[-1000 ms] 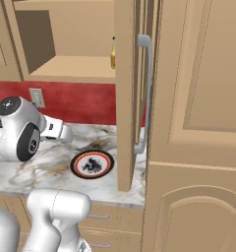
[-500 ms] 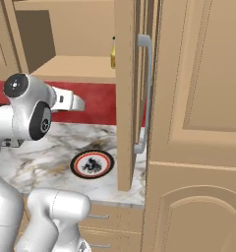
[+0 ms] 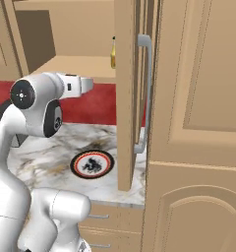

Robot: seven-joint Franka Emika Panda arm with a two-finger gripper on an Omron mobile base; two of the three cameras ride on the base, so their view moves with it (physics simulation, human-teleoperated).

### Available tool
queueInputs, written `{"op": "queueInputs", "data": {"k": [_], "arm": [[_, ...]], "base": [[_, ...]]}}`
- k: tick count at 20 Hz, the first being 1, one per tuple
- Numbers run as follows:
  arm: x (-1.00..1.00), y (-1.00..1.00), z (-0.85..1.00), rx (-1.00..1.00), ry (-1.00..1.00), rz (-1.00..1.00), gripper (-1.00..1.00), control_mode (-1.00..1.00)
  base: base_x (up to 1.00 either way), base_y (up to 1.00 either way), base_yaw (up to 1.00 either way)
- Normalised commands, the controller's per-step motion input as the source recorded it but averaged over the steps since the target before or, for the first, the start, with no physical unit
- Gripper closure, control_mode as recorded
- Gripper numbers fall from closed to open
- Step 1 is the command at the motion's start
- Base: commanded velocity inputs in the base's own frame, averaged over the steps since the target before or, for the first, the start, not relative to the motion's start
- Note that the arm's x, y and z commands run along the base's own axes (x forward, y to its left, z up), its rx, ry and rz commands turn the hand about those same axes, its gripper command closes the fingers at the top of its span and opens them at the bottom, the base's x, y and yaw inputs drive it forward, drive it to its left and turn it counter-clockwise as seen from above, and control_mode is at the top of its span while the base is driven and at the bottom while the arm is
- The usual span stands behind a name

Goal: Move the hot dog bun to the plate on the dining table and place the condiment next to that plate. Then navigate to the fridge and take the sausage and place it on the plate as well.

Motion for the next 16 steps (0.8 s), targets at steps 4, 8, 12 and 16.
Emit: {"op": "queueInputs", "data": {"k": [4, 8, 12, 16], "arm": [[0.58, -0.21, 0.62, 0.00, -0.12, 0.00, -1.00, -1.00], [0.63, -0.14, 0.28, 0.00, 0.02, 0.00, -1.00, -1.00], [0.46, -0.32, 0.01, 0.01, 0.06, 0.00, -1.00, -1.00], [0.64, -0.25, 0.00, 0.02, 0.05, 0.00, -1.00, -1.00]], "base": [[0.00, 0.00, 0.00], [0.00, 0.00, 0.00], [0.00, 0.00, 0.00], [0.00, 0.00, 0.00]]}}
